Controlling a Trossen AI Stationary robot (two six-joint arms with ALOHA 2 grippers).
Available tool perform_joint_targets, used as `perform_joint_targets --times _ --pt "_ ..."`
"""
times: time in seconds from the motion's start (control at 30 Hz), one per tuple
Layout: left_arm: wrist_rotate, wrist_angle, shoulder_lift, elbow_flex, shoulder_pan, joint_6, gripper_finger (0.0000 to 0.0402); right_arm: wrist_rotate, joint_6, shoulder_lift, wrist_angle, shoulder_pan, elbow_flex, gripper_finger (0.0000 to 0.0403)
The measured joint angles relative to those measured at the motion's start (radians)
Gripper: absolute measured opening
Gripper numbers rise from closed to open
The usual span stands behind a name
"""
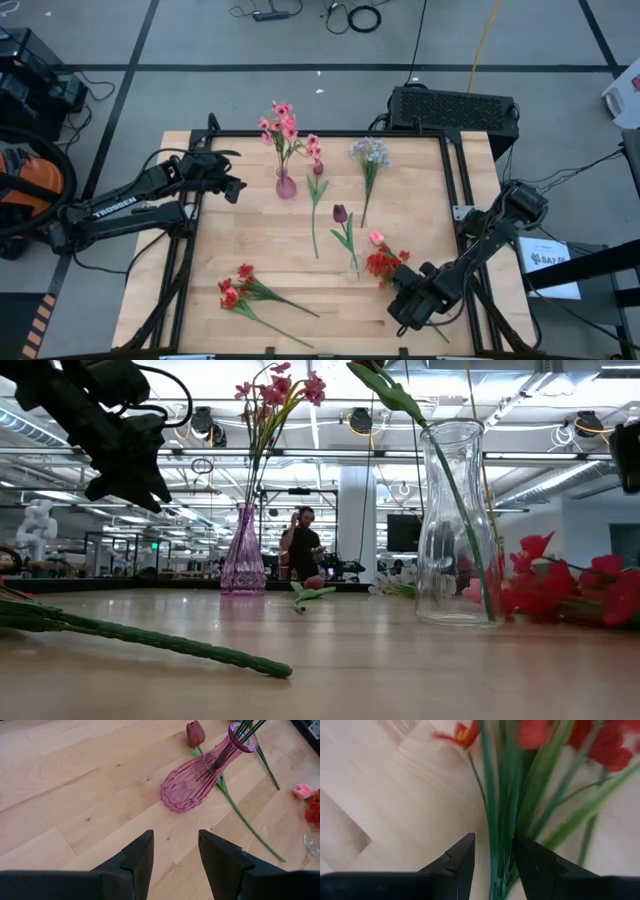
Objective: Sort flowers into vase by color
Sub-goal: Put the right red flowers into the transparent flower vase
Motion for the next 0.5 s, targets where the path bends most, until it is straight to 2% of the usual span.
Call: perform_joint_targets --times 0.1,0.2,0.4,0.5 --pt "0.0 0.0 0.0 0.0 0.0 0.0 0.0161 0.004 0.045 -0.006 0.082 0.0 -0.056 0.0129" --pt "0.0 0.0 0.0 0.0 0.0 0.0 0.0161 0.005 0.065 -0.006 0.085 0.0 -0.066 0.0118" --pt "0.0 0.0 0.0 0.0 0.0 0.0 0.0161 -0.002 -0.018 -0.005 0.072 0.002 -0.06 0.0046" --pt "0.0 -0.001 0.0 0.0 0.0 0.0 0.0161 -0.004 0.005 -0.015 0.08 0.002 -0.06 0.001"
